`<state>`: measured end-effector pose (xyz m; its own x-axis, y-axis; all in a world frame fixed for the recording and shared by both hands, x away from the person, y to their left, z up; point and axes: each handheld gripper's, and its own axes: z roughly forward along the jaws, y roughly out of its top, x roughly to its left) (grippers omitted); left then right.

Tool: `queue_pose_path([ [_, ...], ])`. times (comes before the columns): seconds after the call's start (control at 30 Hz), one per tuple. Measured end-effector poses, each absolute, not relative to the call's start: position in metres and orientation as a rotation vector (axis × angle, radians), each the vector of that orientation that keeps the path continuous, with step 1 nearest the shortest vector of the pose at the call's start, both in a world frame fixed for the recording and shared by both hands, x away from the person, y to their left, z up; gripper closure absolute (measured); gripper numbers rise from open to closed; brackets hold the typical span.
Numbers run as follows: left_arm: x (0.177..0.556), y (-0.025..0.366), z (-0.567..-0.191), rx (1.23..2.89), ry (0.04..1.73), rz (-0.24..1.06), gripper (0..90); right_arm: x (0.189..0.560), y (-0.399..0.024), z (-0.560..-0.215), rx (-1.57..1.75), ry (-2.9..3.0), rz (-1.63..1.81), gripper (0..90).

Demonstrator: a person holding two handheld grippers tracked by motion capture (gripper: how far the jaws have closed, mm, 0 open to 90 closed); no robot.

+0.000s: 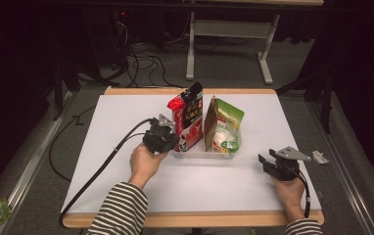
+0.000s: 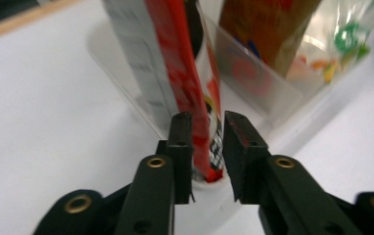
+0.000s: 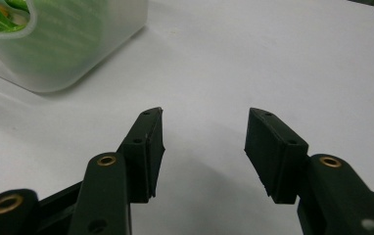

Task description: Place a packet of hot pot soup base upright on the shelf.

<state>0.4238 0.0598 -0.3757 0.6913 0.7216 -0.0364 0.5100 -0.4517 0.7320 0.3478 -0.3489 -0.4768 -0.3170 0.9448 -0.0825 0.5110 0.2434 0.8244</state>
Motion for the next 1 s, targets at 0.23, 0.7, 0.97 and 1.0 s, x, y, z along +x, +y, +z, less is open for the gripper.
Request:
queue_pose_path([
  [0.23,0.437,0.070,-0.365,2.056,1.005,0.392,52.3,0.348,-0.349,-0.477,1.321,1.931,0.946,49.4],
  [0.7,0.444,0.066,-0.369,1.968,1.005,0.349,65.9,0.348,-0.348,-0.477,1.321,1.936,0.938,49.4],
  [0.97,0.437,0.064,-0.370,1.999,0.990,0.372,66.8,0.348,-0.348,-0.477,1.322,1.940,0.932,49.3],
  [1.0,0.437,0.064,-0.371,1.996,0.991,0.369,66.5,0.349,-0.348,-0.477,1.316,1.942,0.931,49.4],
])
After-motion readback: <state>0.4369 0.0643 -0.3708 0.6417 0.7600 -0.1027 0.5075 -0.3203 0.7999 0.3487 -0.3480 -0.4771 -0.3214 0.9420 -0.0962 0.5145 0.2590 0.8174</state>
